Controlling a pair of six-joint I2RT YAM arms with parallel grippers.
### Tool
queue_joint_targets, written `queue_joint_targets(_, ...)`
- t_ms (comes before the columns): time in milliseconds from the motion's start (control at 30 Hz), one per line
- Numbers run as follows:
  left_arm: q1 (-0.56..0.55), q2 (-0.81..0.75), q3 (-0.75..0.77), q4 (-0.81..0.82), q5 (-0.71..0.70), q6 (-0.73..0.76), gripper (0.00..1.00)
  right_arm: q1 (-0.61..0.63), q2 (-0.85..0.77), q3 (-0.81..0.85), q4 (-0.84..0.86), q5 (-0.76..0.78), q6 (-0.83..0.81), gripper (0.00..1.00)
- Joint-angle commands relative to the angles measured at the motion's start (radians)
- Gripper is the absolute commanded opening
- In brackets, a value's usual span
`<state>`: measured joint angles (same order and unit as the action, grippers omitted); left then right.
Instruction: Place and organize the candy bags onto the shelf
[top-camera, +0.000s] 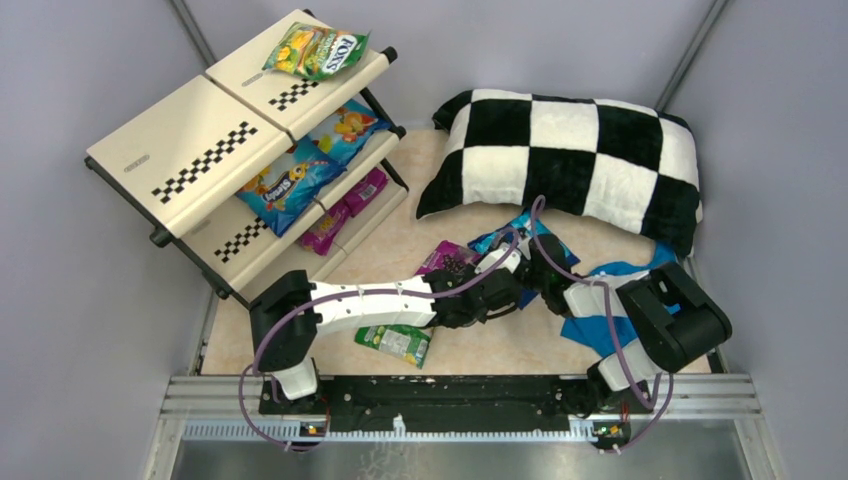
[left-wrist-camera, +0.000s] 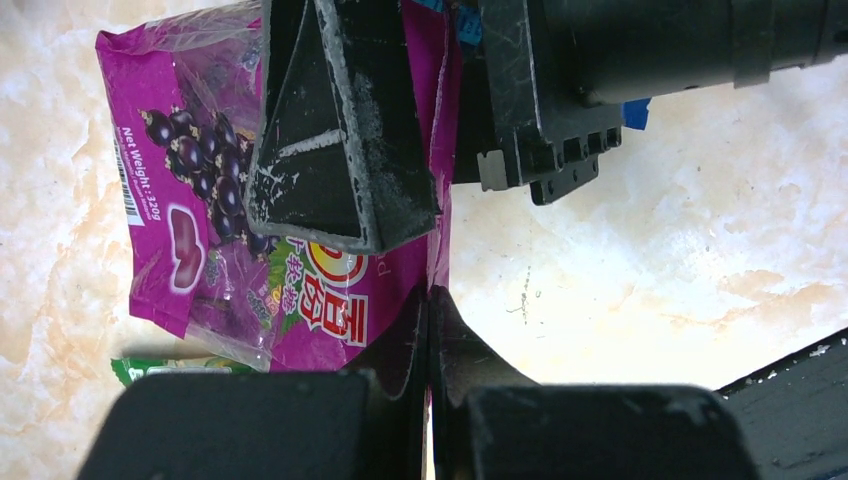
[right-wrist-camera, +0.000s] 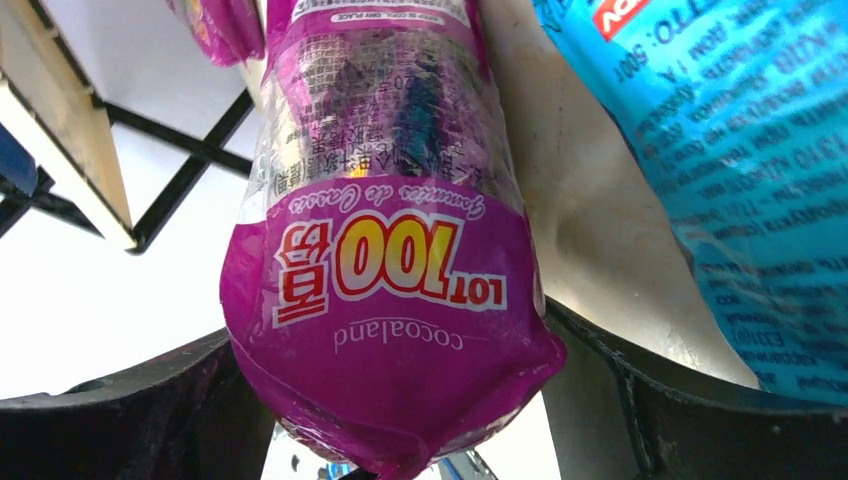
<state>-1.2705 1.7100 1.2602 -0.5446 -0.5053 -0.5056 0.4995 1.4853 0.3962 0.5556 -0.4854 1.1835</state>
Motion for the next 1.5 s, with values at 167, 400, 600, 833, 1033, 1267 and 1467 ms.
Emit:
queue_joint_targets(167,0.007,-0.065,-0.016,0.072,0.035,0.018,0.0,-0.061,0.058,0.044,0.077,-0.209,-0.138,0.81)
queue_joint_targets(400,0.007,-0.087,-0.042,0.099,0.079,0.0,0.08,-0.061,0.073,0.071,0.065,-0.182,-0.126,0.74)
queue_joint_targets(600,0.007,-0.165,-0.054,0.112,0.105,0.025,0.42,-0.028,0.091,0.019,0.228,-0.12,-0.016,0.67)
queue_joint_targets(833,0.011,-0.307,0.036,0.113,0.123,0.159,0.83,-0.016,0.053,0.018,0.204,-0.009,-0.016,0.51)
queue_joint_targets(1033,0.033,-0.291,0.338,0.06,0.062,0.396,0.98,-0.017,0.051,0.046,0.23,-0.02,0.007,0.4)
queue_joint_targets(1267,0.14,-0.231,0.433,0.253,0.064,0.654,0.99,0.009,0.015,0.102,0.307,-0.061,0.125,0.35)
queue_joint_targets(1467,0.302,-0.301,0.315,0.32,0.202,0.586,0.99,0.128,-0.006,0.23,0.23,0.046,0.137,0.35)
